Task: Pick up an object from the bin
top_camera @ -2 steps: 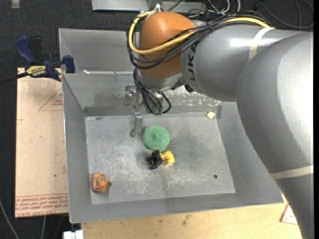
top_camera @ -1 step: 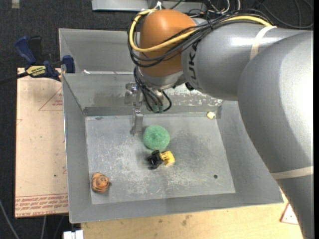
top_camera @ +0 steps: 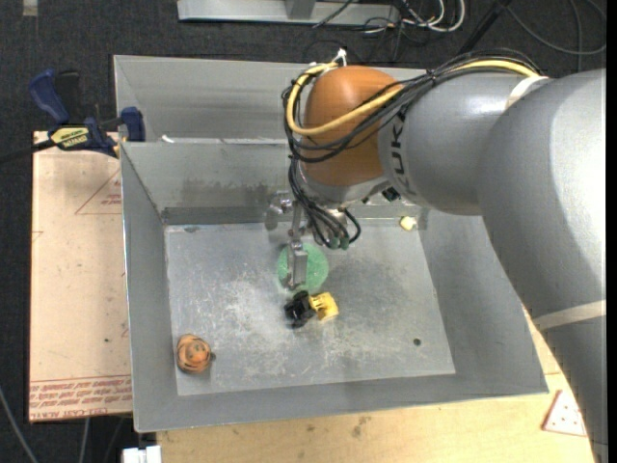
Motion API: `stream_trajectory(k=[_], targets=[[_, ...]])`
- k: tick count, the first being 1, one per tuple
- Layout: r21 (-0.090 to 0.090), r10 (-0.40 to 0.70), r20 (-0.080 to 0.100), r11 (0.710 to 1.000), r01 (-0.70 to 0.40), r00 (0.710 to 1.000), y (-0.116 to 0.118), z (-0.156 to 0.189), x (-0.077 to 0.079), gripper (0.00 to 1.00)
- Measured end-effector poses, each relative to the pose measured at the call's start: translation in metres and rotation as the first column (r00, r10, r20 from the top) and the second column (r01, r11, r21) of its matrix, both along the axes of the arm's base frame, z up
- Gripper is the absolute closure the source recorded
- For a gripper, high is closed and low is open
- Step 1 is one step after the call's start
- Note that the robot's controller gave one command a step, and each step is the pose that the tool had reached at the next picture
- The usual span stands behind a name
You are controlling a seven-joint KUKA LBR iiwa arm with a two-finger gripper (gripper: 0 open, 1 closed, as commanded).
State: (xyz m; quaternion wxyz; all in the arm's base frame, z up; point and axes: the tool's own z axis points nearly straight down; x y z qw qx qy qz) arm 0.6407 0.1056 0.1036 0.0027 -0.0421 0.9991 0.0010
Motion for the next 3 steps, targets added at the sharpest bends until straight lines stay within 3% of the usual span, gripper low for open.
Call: stream_trajectory(k=[1, 2, 3], targets=[[-0.002, 0.063, -0.008, 0.998, -0.063, 0.998, -0.03, -0.002, -0.011, 0.0], [-0.001, -0.034, -0.003, 0.999, 0.034, 0.999, -0.05, -0.005, -0.001, 0.0], [-0.001, 0.023, -0.003, 1.0, -0.023, 1.0, -0.045, -0.023, -0.011, 0.0]])
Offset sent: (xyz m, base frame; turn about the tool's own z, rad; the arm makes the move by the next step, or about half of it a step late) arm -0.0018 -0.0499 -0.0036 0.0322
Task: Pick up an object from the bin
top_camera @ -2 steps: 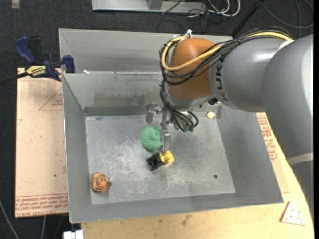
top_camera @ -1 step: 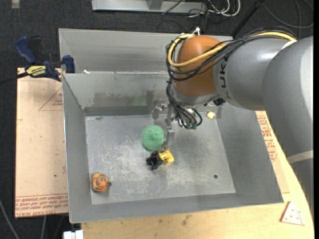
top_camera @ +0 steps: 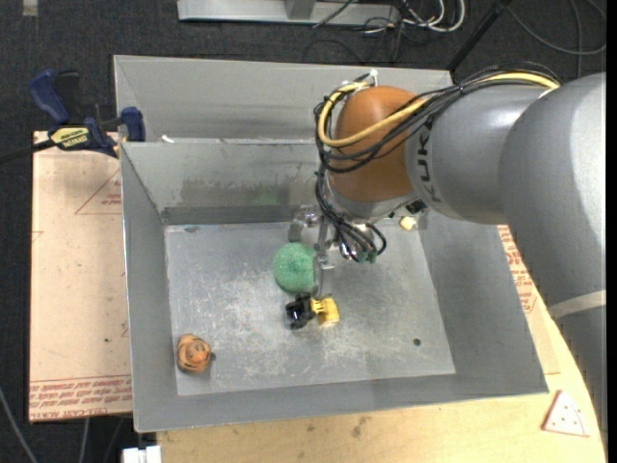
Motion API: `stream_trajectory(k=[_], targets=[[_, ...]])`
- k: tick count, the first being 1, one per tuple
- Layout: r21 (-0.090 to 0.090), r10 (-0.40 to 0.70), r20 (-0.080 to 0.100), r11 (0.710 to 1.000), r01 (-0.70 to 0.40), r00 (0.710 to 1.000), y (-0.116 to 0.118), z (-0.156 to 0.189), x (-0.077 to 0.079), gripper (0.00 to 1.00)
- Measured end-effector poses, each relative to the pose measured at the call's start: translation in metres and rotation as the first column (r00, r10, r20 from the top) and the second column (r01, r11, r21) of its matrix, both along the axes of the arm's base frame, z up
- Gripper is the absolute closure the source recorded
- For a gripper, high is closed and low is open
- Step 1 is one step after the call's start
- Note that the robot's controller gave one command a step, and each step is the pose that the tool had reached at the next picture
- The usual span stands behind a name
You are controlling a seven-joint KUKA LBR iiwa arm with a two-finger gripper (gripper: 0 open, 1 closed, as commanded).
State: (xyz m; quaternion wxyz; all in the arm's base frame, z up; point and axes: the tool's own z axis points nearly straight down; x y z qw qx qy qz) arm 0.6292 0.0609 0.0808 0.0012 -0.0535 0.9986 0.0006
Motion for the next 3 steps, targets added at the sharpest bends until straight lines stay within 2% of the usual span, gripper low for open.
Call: stream_trajectory(k=[1, 3], targets=[[0.0, 0.261, -0.001, 0.965, -0.261, 0.965, 0.0129, -0.0108, -0.0039, 1.0], [0.001, 0.261, -0.005, 0.965, -0.261, 0.965, 0.0127, -0.0067, -0.0055, 1.0]])
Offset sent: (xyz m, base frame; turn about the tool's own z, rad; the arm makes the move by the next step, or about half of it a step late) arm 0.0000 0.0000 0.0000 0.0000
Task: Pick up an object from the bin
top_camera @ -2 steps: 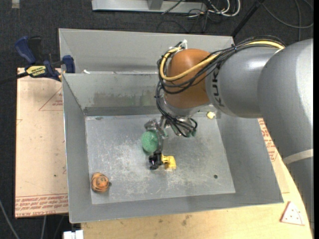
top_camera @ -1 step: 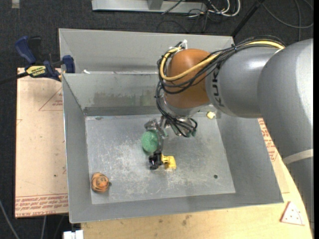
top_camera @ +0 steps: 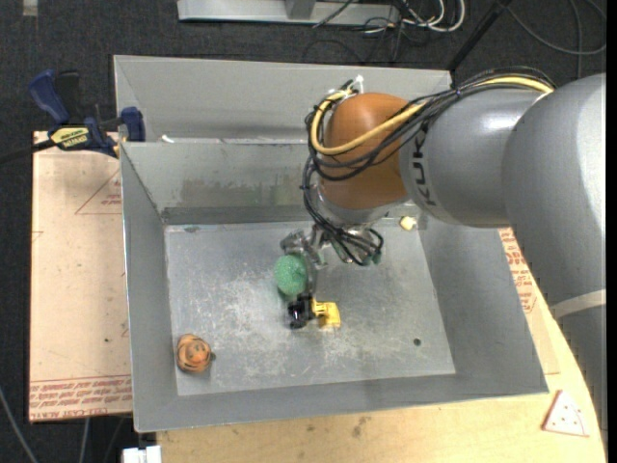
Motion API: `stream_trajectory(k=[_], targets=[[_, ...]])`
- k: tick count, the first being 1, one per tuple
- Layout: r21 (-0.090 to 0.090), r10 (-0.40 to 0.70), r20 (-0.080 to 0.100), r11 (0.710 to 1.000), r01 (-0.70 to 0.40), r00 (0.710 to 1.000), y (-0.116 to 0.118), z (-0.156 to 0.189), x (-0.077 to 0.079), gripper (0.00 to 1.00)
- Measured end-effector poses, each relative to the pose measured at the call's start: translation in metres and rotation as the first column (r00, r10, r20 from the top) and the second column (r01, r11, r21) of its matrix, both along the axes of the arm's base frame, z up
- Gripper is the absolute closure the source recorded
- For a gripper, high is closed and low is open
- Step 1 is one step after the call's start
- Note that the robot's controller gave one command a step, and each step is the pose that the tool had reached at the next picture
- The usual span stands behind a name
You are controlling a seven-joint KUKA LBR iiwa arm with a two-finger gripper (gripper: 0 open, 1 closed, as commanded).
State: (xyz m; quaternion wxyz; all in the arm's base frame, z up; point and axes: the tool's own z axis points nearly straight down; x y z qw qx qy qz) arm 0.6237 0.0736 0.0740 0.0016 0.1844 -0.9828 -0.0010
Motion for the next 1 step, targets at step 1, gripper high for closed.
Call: stream_trajectory(k=[1], targets=[[-0.001, 0.0, -0.006, 1.0, 0.0, 1.0, 0.0001, 0.0213, -0.0017, 1.0]])
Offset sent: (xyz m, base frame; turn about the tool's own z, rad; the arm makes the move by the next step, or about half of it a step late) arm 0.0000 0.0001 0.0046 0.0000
